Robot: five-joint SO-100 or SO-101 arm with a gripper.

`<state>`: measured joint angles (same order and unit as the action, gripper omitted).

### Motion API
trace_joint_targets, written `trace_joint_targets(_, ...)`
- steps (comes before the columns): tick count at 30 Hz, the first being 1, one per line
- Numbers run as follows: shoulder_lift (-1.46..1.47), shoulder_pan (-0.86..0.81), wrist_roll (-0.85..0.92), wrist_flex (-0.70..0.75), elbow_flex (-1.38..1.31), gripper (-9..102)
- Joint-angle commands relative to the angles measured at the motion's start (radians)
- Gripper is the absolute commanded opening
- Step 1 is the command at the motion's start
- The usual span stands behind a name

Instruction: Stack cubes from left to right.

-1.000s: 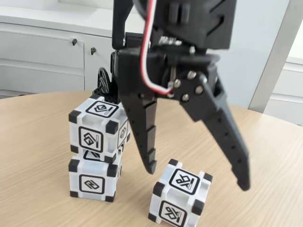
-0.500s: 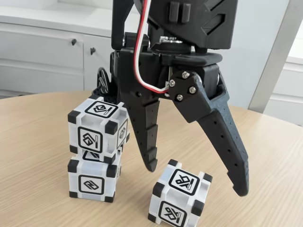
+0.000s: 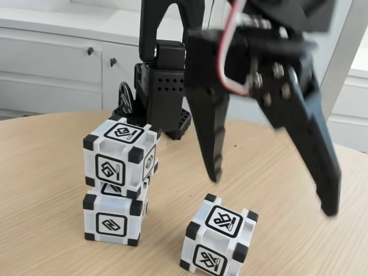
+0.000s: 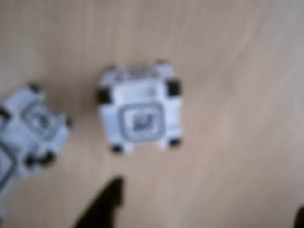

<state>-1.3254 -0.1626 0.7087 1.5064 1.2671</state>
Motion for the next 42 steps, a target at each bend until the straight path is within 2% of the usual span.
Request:
trace_joint_targets(1, 0.074, -0.018, 0.005, 0.008, -0.095, 38)
trace_joint_targets(7, 0.091, -0.020, 0.052, 0.031, -0.104, 38)
trace_joint_targets(12, 0.091, -0.008, 0.143, 0.186, -0.091, 38)
trace_joint_targets(14, 0.095, -0.017, 0.126, 0.215, -0.095, 37)
trace_joint_targets(24, 0.112, -0.020, 0.061, 0.207, -0.095, 37)
trace_joint_targets(31, 0.127, -0.020, 0.037, 0.091, -0.087, 37)
trace_joint_targets(42, 0.265, -0.015, 0.040, 0.083, -0.087, 37)
